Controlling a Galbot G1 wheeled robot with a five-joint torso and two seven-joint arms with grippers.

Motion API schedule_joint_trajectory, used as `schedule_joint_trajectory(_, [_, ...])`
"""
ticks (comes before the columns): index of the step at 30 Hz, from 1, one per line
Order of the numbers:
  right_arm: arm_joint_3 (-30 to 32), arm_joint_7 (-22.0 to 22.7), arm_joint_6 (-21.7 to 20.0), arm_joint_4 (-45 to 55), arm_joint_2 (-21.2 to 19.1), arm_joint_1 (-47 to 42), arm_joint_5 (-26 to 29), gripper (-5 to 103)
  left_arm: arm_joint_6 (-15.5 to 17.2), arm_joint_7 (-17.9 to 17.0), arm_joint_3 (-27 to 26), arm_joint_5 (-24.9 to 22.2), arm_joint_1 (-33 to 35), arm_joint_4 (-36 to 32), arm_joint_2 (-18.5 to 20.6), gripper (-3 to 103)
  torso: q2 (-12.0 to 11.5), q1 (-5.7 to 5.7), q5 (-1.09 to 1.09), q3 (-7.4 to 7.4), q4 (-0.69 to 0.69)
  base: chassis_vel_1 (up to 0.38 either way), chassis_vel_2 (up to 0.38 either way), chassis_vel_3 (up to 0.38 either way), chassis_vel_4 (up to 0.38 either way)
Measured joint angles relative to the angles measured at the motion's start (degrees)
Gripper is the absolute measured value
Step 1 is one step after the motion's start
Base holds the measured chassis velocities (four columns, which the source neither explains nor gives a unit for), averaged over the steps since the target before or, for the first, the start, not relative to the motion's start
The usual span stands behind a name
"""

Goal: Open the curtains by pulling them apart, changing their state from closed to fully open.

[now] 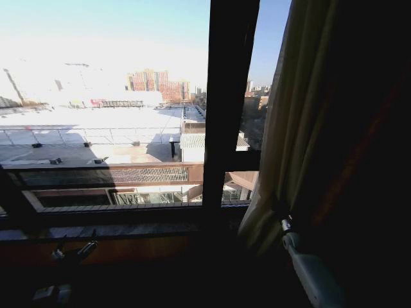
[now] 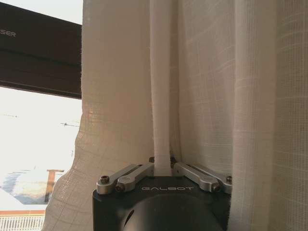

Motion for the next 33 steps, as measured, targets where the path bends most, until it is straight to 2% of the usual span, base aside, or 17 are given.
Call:
schedule_joint_trajectory(7, [1.56, 4.64, -0.76, -0.08, -2.72, -1.77, -0.73, 0, 0.00, 0.00, 0.00, 0.00, 0.00, 0.00, 0.00, 100, 0.00, 0.00, -0.01, 0.00, 0.00, 0.000, 0.000, 0.000, 0.000])
schedule_joint_trajectory(12, [1.37, 4.51, -0.71, 2.76, -2.41, -3.90, -0.25, 0, 0.00, 0.00, 0.00, 0.00, 0.00, 0.00, 0.00, 100, 0.00, 0.00, -0.01, 0.00, -0.01, 0.000, 0.000, 0.000, 0.000])
schedule_joint_trajectory(16, [0.69, 2.02, -0.87, 6.22, -1.80, -5.90, 1.58, 0, 0.00, 0.00, 0.00, 0.00, 0.00, 0.00, -0.01, 100, 0.00, 0.00, 0.02, 0.01, 0.00, 0.000, 0.000, 0.000, 0.000])
schedule_joint_trajectory(17, [0.44, 0.12, -0.89, 8.00, -1.57, -6.98, 2.44, 5, 0.00, 0.00, -0.01, 0.00, 0.00, 0.00, 0.00, 100, -0.01, 0.00, 0.07, 0.02, -0.01, 0.000, 0.000, 0.000, 0.000])
schedule_joint_trajectory(18, [0.15, -2.38, -0.90, 10.65, -1.37, -8.29, 3.60, 10, 0.00, 0.00, 0.00, 0.00, 0.00, 0.00, 0.00, 100, -0.01, 0.00, 0.01, 0.02, -0.01, 0.000, 0.000, 0.000, 0.000])
schedule_joint_trajectory(20, [-0.19, -3.77, -0.90, 13.41, -1.06, -9.55, 4.31, 21, 0.00, 0.00, 0.00, 0.00, 0.00, 0.00, 0.00, 100, -0.01, 0.00, -0.02, 0.01, -0.01, 0.000, 0.000, 0.000, 0.000])
schedule_joint_trajectory(21, [-0.19, -3.77, -0.90, 13.41, -1.06, -9.55, 4.31, 21, 0.00, 0.00, 0.00, 0.00, 0.00, 0.00, 0.00, 100, -0.01, 0.00, -0.02, 0.01, -0.01, 0.000, 0.000, 0.000, 0.000])
schedule_joint_trajectory(23, [-0.62, -4.14, -1.03, 17.62, -0.51, -11.45, 4.51, 32, 0.00, 0.00, 0.00, 0.00, 0.00, 0.00, -0.01, 100, 0.00, 0.00, -0.01, 0.01, 0.00, 0.000, 0.000, 0.000, 0.000])
schedule_joint_trajectory(25, [-0.69, -4.13, -1.26, 19.56, -0.34, -12.42, 4.52, 32, 0.00, 0.00, 0.00, 0.00, 0.00, 0.00, 0.00, 100, 0.00, 0.00, -0.01, 0.01, 0.00, 0.000, 0.000, 0.000, 0.000])
schedule_joint_trajectory(29, [-0.65, -4.05, -2.23, 27.04, -0.15, -17.37, 4.13, 53, 0.00, 0.00, 0.00, 0.00, 0.00, 0.00, 0.00, 100, 0.00, 0.00, -0.01, 0.01, -0.01, 0.000, 0.000, 0.000, 0.000])
schedule_joint_trajectory(31, [-0.59, -4.05, -2.38, 28.05, -0.16, -18.20, 4.13, 53, 0.00, 0.00, -0.01, 0.00, 0.00, 0.00, 0.00, 100, 0.00, 0.00, -0.01, 0.00, -0.01, 0.000, 0.000, 0.000, 0.000])
schedule_joint_trajectory(32, [-0.38, -4.05, -2.73, 30.43, -0.15, -20.14, 4.13, 59, 0.00, 0.00, 0.00, 0.00, 0.00, 0.00, 0.00, 100, 0.00, 0.00, -0.02, 0.00, -0.01, 0.000, 0.000, 0.000, 0.000])
schedule_joint_trajectory(33, [-0.17, -4.06, -2.86, 31.68, -0.15, -21.30, 4.00, 59, 0.00, 0.00, 0.00, 0.00, 0.00, 0.00, 0.00, 100, 0.00, 0.00, -0.01, 0.00, -0.01, 0.000, 0.000, 0.000, 0.000])
